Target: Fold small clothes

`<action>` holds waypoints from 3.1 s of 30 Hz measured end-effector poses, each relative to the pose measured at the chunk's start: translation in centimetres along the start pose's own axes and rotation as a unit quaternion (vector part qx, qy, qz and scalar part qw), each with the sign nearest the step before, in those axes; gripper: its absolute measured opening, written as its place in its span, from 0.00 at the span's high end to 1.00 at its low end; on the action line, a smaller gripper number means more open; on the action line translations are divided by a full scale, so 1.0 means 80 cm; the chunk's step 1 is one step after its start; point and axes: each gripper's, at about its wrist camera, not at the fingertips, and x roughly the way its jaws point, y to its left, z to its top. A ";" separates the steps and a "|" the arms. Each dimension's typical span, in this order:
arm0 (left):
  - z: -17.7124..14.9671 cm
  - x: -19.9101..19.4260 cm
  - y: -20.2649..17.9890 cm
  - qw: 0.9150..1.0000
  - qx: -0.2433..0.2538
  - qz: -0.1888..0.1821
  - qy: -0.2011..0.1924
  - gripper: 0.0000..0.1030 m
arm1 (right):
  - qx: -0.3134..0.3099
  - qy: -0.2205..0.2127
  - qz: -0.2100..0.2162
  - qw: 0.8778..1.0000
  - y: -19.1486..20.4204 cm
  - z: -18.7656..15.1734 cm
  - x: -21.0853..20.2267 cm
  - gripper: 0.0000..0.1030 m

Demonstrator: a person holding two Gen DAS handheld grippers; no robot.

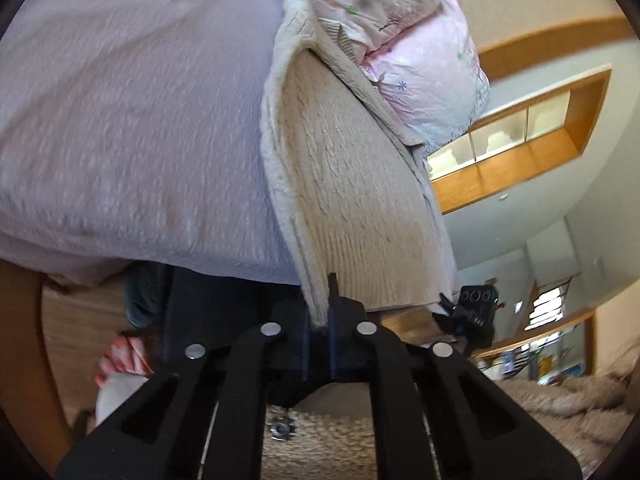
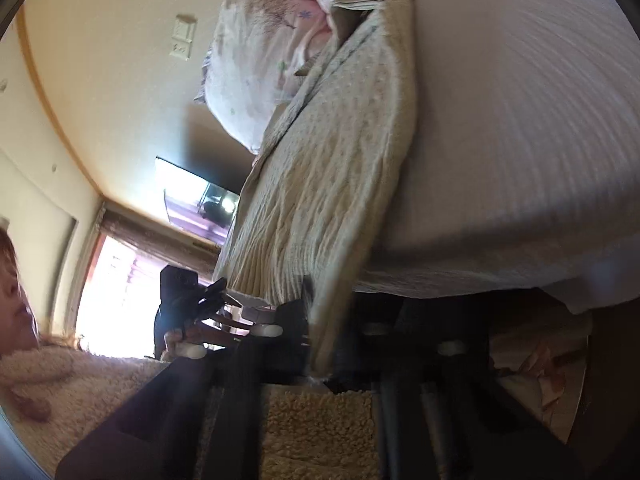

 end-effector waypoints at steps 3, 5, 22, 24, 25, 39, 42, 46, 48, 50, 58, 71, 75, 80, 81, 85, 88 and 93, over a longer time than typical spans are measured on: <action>0.008 -0.012 -0.022 1.000 0.013 -0.007 -0.008 0.94 | -0.038 -0.018 0.021 0.999 0.029 0.017 -0.009 0.92; 0.033 -0.025 -0.052 0.998 0.048 -0.012 -0.028 0.95 | -0.077 -0.040 0.035 0.996 0.061 0.046 -0.018 0.92; 0.371 0.071 -0.075 0.978 0.070 0.104 -0.166 0.45 | 0.027 -0.172 -0.219 0.960 0.017 0.392 0.078 0.30; 0.361 0.063 -0.063 0.977 0.072 0.117 -0.163 0.34 | -0.017 -0.179 -0.212 0.961 0.028 0.376 0.070 0.16; 0.359 0.063 -0.052 0.979 0.065 0.120 -0.151 0.34 | -0.031 -0.176 -0.211 0.961 0.032 0.372 0.070 0.15; 0.332 0.132 -0.016 0.991 -0.015 0.115 -0.061 0.83 | -0.046 -0.150 -0.222 0.962 0.056 0.355 0.066 0.06; 0.331 0.121 -0.043 0.996 -0.027 0.029 -0.075 0.85 | -0.034 -0.165 -0.207 0.964 0.049 0.341 0.029 0.06; 0.332 0.135 -0.135 0.994 0.015 -0.079 -0.080 0.85 | -0.036 -0.208 -0.212 0.954 0.047 0.328 -0.020 0.06; 0.332 0.176 -0.200 0.986 0.035 -0.152 -0.065 0.85 | -0.038 -0.222 -0.215 0.950 0.045 0.328 -0.031 0.06; 0.327 0.237 -0.249 0.977 0.029 -0.209 -0.040 0.83 | -0.036 -0.240 -0.214 0.946 0.045 0.327 -0.044 0.06; 0.302 0.334 -0.273 0.975 0.025 -0.216 0.052 0.33 | -0.007 -0.203 -0.205 0.958 0.020 0.337 -0.053 0.01; 0.282 0.326 -0.191 0.996 0.059 0.031 0.066 0.24 | 0.099 -0.043 -0.161 0.981 -0.062 0.389 0.040 0.04; 0.277 0.335 -0.193 0.997 0.055 0.021 0.056 0.39 | 0.094 -0.032 -0.147 0.984 -0.061 0.380 0.056 0.56; 0.271 0.299 -0.192 0.996 0.089 -0.017 0.027 0.64 | 0.060 -0.055 -0.117 0.990 -0.025 0.361 0.063 0.66; 0.270 0.283 -0.193 0.994 0.104 -0.012 0.017 0.63 | 0.053 -0.048 -0.104 0.992 -0.016 0.359 0.068 0.66; 0.261 0.198 -0.178 0.985 0.163 0.040 -0.036 0.58 | -0.008 -0.005 -0.079 0.997 0.031 0.343 0.132 0.63; 0.257 0.156 -0.162 0.963 0.192 0.171 -0.085 0.50 | -0.051 -0.006 -0.182 0.982 0.056 0.343 0.166 0.50; 0.219 0.091 -0.160 0.939 0.208 0.229 -0.150 0.22 | -0.050 -0.079 -0.143 0.985 0.090 0.331 0.138 0.40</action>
